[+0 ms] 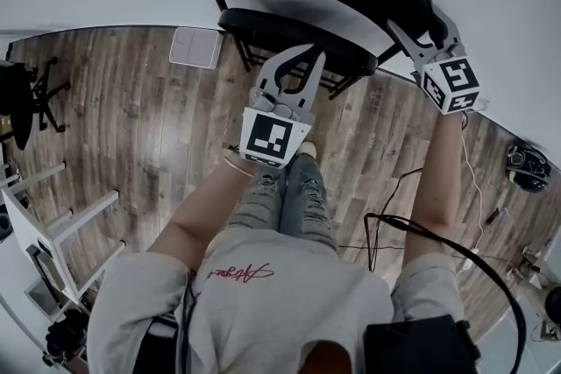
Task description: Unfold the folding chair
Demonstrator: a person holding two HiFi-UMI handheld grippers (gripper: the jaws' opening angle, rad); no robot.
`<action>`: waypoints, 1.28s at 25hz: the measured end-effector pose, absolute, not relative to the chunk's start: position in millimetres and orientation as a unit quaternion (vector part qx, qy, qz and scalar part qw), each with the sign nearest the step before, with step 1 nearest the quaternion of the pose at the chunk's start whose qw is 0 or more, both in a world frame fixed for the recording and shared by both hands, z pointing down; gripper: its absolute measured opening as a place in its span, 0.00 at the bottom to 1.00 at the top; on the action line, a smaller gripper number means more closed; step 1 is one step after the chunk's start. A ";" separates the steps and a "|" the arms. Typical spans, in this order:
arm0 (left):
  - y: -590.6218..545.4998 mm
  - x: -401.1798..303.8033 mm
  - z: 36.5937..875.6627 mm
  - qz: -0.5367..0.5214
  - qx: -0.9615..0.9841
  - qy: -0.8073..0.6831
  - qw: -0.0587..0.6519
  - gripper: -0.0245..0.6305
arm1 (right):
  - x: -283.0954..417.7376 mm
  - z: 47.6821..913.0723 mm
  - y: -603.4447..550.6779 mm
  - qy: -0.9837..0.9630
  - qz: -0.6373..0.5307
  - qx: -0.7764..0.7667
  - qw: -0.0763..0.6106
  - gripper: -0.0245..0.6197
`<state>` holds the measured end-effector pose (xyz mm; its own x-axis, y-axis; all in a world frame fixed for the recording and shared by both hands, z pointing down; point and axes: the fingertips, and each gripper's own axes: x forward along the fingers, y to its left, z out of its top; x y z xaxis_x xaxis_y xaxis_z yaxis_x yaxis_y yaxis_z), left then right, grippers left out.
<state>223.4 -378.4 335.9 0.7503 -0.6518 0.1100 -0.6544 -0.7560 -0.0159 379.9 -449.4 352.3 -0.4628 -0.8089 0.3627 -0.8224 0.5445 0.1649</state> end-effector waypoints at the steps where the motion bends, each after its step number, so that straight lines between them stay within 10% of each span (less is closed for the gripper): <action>1: -379.2 225.2 337.6 0.057 0.937 -0.345 0.010 0.07 | 377.8 353.9 -453.0 -0.855 0.018 0.476 0.204 0.45; 6: -390.1 235.4 349.6 0.093 0.945 -0.314 -0.027 0.08 | 378.3 355.9 -456.2 -0.851 0.037 0.484 0.200 0.45; 9: -404.2 240.1 351.5 0.106 0.950 -0.291 -0.042 0.44 | 380.8 353.8 -456.0 -0.844 0.047 0.493 0.207 0.45; 17: -419.0 239.8 435.5 0.310 0.941 -0.030 -0.130 0.58 | 377.5 352.6 -455.8 -0.839 0.054 0.498 0.211 0.45; 25: -412.2 257.3 514.6 0.492 0.838 0.124 -0.200 0.60 | 380.0 353.0 -453.1 -0.836 0.058 0.504 0.211 0.45; 28: -418.3 251.7 530.7 0.557 0.791 0.129 -0.220 0.37 | 378.6 351.7 -453.8 -0.834 0.059 0.507 0.210 0.45; 32: -416.0 247.4 530.1 0.565 0.785 0.133 -0.216 0.33 | 376.9 352.3 -455.2 -0.831 0.068 0.510 0.210 0.45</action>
<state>247.4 -416.0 530.1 0.3258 -0.0362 0.9448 0.4530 -0.8711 -0.1895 376.9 -455.2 352.3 -0.3918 -0.8192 0.4187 -0.8762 0.4710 0.1016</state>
